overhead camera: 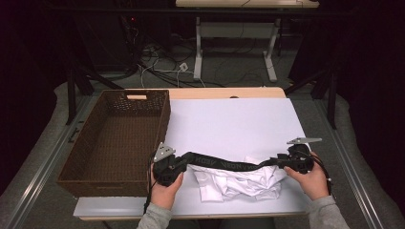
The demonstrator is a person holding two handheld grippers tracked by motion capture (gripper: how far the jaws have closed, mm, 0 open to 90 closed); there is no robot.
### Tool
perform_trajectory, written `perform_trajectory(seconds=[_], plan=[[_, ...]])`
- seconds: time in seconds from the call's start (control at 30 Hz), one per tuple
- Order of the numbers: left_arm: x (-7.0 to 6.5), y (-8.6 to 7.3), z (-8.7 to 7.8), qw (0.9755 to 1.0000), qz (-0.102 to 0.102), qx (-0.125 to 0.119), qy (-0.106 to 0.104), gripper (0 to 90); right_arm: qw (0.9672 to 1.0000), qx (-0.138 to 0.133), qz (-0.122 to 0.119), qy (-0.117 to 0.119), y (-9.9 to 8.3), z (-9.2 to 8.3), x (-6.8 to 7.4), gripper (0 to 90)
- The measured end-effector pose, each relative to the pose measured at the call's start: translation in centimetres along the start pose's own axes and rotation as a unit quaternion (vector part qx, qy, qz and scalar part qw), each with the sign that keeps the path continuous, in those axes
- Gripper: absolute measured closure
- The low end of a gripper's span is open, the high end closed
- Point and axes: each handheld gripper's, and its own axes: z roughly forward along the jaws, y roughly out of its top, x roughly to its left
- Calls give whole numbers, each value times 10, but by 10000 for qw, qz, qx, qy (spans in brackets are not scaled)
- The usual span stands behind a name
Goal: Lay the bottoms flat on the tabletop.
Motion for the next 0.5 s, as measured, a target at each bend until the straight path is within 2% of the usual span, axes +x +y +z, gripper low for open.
perform_trajectory(seconds=[0.23, 0.33, 0.5], plan=[[0, 0, 0, 10000, -2, 12, -4, 862, 9998, 170, 99, 86, -9, -3, -1, 617], [1, 0, 0, 10000, 15, 15, 6, 862, 9990, 288, 195, 267, -16, -3, -1, 633], [1, -1, 1, 10000, 1, 32, 19, 862, 9990, 333, 121, 285, -21, -2, -1, 690]])
